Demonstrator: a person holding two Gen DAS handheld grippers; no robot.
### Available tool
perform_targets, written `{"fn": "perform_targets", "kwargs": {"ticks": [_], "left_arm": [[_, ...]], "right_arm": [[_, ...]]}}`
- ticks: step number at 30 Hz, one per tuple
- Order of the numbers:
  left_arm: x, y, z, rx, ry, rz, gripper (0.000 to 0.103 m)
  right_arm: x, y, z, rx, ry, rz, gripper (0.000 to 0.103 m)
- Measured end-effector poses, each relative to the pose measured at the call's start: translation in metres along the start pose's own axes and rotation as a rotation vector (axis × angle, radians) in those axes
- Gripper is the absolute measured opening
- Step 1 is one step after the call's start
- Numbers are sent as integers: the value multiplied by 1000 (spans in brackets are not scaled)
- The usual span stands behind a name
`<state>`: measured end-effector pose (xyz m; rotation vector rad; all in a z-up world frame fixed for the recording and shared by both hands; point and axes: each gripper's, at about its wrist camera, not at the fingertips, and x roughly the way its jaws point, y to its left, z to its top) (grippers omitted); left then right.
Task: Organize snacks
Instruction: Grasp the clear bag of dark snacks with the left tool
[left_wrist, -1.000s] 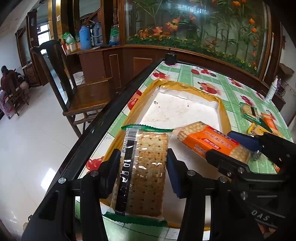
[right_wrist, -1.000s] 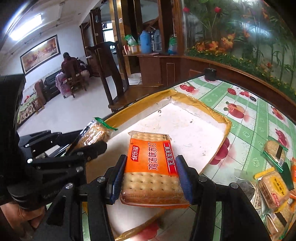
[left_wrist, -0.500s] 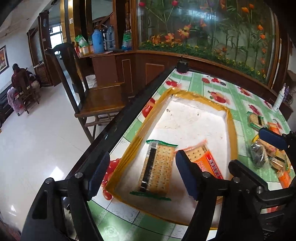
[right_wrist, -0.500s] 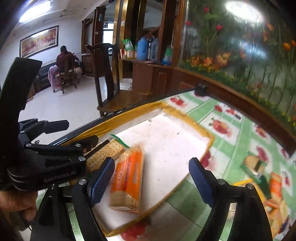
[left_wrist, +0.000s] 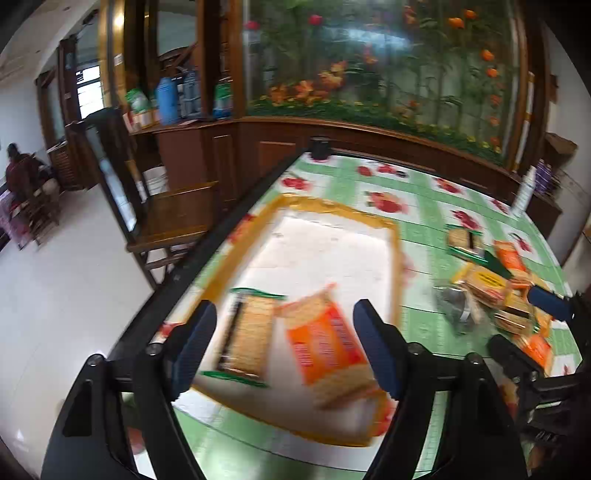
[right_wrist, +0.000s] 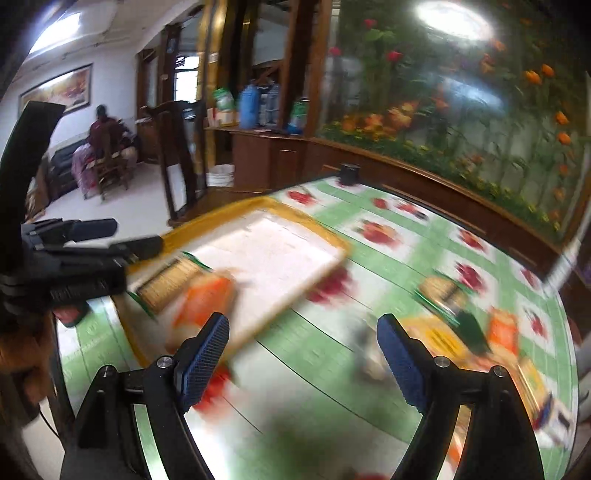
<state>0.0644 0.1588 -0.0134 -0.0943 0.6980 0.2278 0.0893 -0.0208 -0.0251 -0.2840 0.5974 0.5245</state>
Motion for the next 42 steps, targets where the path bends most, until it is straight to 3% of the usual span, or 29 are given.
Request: {"fn": "perform_targets", "kwargs": {"ticks": [8, 15, 20, 29, 34, 37, 42], "left_arm": [[13, -77, -5, 122, 37, -127, 80], [30, -130, -11, 179, 111, -230, 80], [55, -152, -1, 74, 164, -279, 80], [117, -169, -8, -45, 295, -222, 80], [118, -172, -7, -19, 260, -191, 81], [116, -172, -9, 16, 239, -199, 67], [115, -166, -9, 37, 242, -221, 60]], "right_arm": [[-38, -118, -75, 230, 58, -118, 84], [-47, -173, -110, 273, 113, -137, 87], [-40, -184, -121, 292, 129, -120, 87], [-20, -189, -129, 300, 169, -104, 87], [-14, -193, -128, 298, 188, -97, 86], [-11, -192, -127, 289, 199, -84, 83], [-3, -172, -122, 189, 229, -84, 84]]}}
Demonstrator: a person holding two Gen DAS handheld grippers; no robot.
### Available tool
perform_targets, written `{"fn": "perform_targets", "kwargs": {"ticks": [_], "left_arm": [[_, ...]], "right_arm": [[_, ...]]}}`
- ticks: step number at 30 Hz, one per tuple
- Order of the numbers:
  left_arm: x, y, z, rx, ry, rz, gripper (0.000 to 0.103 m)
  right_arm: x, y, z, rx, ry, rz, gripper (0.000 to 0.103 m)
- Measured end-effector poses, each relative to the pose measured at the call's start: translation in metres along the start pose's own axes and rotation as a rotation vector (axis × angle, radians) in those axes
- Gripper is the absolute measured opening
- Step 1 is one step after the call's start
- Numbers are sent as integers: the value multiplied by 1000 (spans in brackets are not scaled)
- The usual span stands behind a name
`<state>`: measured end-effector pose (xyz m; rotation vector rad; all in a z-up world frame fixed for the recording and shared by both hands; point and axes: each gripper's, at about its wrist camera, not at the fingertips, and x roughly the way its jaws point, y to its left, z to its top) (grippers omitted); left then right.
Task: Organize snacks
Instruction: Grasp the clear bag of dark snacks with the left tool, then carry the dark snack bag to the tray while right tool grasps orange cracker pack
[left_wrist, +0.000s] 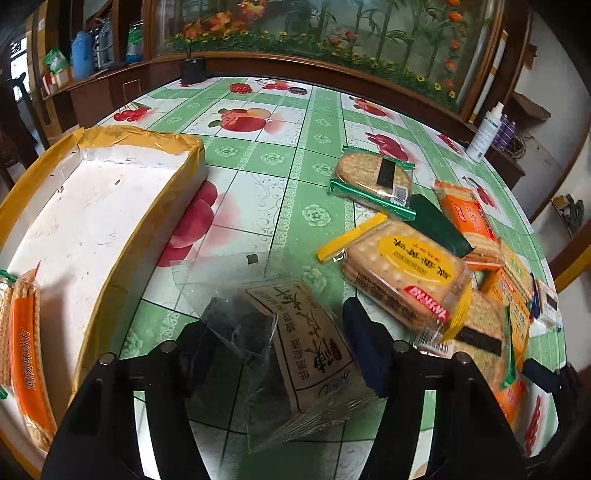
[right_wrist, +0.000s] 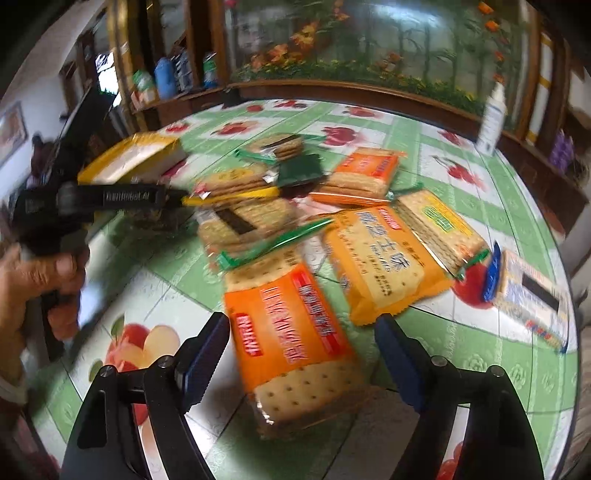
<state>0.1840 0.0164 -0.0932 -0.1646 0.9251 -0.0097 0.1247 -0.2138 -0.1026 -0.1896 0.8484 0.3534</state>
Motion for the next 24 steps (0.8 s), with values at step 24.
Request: {"fn": "perform_targets", "kwargs": {"ticks": [24], "left_arm": [[-71, 26, -49, 94, -101, -161, 35]], "right_arm": [[-51, 3, -36, 202, -57, 190, 56]]}}
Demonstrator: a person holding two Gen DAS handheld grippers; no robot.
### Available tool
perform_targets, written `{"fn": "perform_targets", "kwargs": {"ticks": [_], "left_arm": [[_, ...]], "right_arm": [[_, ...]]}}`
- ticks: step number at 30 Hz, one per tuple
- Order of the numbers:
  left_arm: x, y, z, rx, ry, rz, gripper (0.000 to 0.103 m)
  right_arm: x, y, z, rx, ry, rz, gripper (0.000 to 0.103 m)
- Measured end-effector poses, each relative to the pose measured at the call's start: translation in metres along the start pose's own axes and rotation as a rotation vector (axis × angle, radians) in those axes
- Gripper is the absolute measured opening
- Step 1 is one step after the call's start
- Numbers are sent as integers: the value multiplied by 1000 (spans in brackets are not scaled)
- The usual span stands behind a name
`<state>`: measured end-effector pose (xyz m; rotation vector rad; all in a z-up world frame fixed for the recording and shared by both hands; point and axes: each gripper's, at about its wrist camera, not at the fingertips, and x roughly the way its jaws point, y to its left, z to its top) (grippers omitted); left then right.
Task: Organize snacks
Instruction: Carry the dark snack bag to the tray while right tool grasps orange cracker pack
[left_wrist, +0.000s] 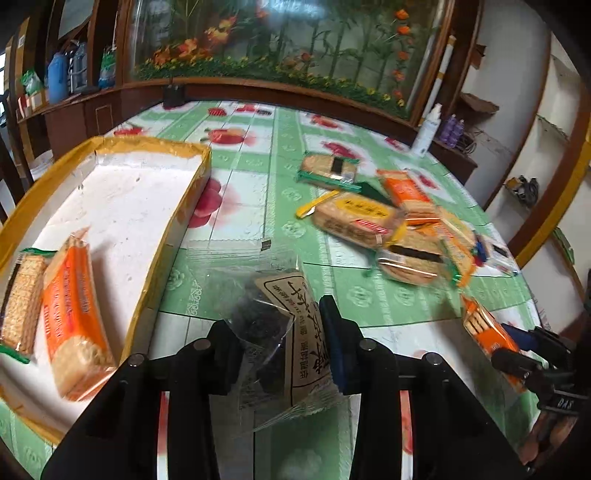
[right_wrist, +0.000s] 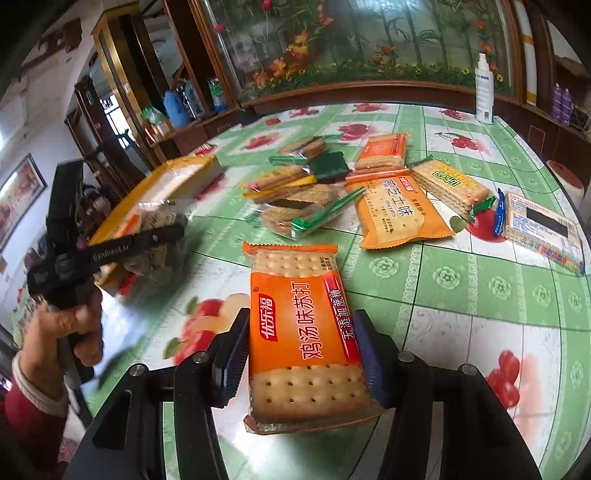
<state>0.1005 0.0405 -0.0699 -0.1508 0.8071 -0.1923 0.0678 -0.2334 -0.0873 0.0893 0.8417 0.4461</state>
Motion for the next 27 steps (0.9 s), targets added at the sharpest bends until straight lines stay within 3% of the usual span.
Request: {"fn": "perform_targets", "kwargs": {"ticks": [7, 17, 27], "left_arm": [[-38, -4, -1, 21, -72, -14, 35], [-90, 37, 3, -6, -194, 114, 35], [-100, 87, 5, -83, -219, 204, 35]], "right_arm": [[-25, 25, 8, -45, -69, 7, 55], [-22, 88, 37, -202, -121, -39, 55], [7, 164, 71, -349, -160, -24, 55]]}}
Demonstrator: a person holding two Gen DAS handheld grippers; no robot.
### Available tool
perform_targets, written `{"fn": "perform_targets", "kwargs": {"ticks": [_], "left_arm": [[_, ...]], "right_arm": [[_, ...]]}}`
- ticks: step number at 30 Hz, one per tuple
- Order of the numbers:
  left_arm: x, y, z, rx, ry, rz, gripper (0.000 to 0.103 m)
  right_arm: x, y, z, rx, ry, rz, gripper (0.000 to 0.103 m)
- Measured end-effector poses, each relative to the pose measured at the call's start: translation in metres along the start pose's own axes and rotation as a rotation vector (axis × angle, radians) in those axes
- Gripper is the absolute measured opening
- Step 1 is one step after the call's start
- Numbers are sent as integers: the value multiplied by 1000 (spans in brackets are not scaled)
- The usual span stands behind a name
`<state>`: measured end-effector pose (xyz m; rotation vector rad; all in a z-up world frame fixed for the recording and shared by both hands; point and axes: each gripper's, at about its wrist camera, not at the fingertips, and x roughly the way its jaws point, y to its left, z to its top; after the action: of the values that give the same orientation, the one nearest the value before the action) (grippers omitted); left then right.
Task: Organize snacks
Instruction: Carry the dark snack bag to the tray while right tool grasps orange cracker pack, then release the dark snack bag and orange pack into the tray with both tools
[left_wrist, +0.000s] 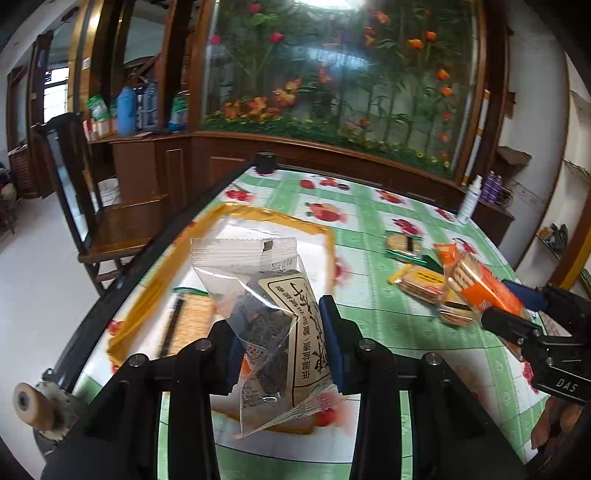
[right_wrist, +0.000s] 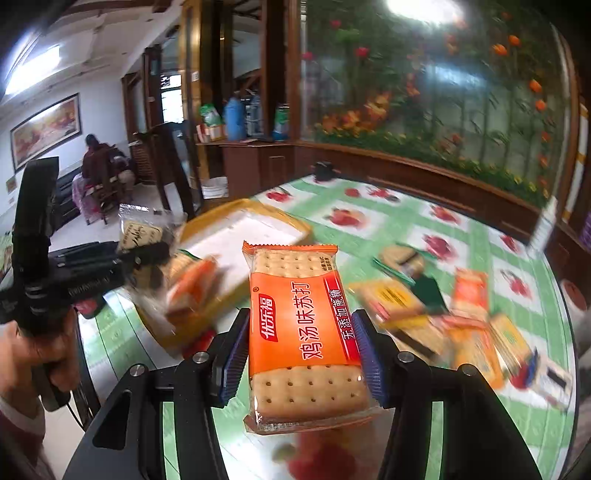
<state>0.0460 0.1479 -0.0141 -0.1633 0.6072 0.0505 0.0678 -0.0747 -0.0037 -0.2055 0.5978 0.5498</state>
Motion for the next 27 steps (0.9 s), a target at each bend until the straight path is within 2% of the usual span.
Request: {"fn": "perform_targets", "kwargs": {"ticks": [12, 21, 27], "left_arm": [[11, 48, 2, -62, 17, 91, 35], [32, 57, 5, -71, 55, 115, 35], [46, 56, 5, -53, 78, 129, 35]], "right_arm": [[60, 66, 47, -94, -32, 79, 55], [106, 73, 61, -55, -18, 149, 55], [149, 66, 58, 13, 45, 182, 55]]}}
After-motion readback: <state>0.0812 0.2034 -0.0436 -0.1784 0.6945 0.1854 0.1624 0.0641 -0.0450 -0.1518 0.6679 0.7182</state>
